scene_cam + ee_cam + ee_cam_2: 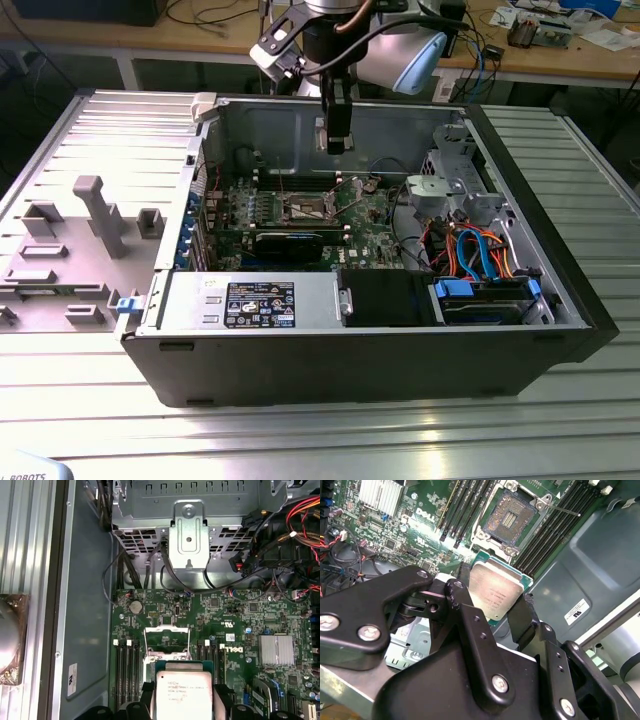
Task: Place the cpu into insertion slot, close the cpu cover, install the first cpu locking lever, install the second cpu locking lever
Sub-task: 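Place the cpu into insertion slot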
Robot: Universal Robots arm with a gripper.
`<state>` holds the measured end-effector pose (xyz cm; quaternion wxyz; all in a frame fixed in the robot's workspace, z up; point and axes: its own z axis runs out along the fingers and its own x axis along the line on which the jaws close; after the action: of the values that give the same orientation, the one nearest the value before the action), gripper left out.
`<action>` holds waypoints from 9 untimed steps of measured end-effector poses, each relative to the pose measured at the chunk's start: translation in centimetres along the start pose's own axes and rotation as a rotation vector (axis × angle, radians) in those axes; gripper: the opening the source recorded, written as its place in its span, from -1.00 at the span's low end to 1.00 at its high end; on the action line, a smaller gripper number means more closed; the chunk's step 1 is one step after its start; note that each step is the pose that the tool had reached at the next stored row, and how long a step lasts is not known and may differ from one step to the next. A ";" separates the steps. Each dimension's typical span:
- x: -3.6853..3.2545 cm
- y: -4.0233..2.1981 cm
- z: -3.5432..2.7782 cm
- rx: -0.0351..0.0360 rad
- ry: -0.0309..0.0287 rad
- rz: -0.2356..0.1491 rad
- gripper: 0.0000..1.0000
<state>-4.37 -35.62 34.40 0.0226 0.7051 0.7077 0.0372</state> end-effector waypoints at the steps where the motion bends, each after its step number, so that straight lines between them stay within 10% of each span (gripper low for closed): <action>1: 0.00 -0.01 0.12 0.0000 0.0000 0.000 0.08; 9: -0.01 -0.03 0.37 0.0000 0.0000 0.000 0.08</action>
<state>-4.37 -35.62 34.02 0.0226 0.7051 0.7077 0.0372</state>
